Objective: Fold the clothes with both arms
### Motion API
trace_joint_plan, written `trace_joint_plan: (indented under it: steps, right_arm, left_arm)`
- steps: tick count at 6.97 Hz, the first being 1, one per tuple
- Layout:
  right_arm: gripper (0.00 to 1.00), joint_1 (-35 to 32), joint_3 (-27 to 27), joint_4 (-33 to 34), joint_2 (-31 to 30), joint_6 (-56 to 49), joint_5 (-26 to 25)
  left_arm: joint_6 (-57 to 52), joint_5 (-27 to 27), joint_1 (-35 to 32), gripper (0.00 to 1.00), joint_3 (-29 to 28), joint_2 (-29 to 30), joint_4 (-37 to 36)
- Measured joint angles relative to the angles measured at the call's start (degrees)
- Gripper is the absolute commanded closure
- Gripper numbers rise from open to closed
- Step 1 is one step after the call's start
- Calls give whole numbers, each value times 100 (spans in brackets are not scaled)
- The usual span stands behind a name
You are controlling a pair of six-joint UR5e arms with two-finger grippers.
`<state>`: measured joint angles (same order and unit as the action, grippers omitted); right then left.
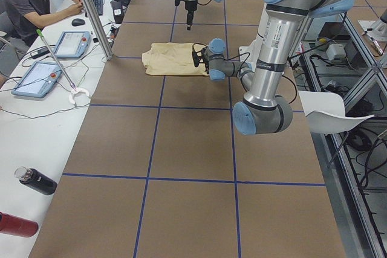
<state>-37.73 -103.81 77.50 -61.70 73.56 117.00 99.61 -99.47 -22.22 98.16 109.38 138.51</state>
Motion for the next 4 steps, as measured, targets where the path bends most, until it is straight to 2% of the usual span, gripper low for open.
trace_joint_plan:
  steps: [4]
  right_arm:
    - [0, 31, 10, 1, 0, 1, -11]
  left_arm:
    - [14, 15, 95, 0, -76, -48, -71]
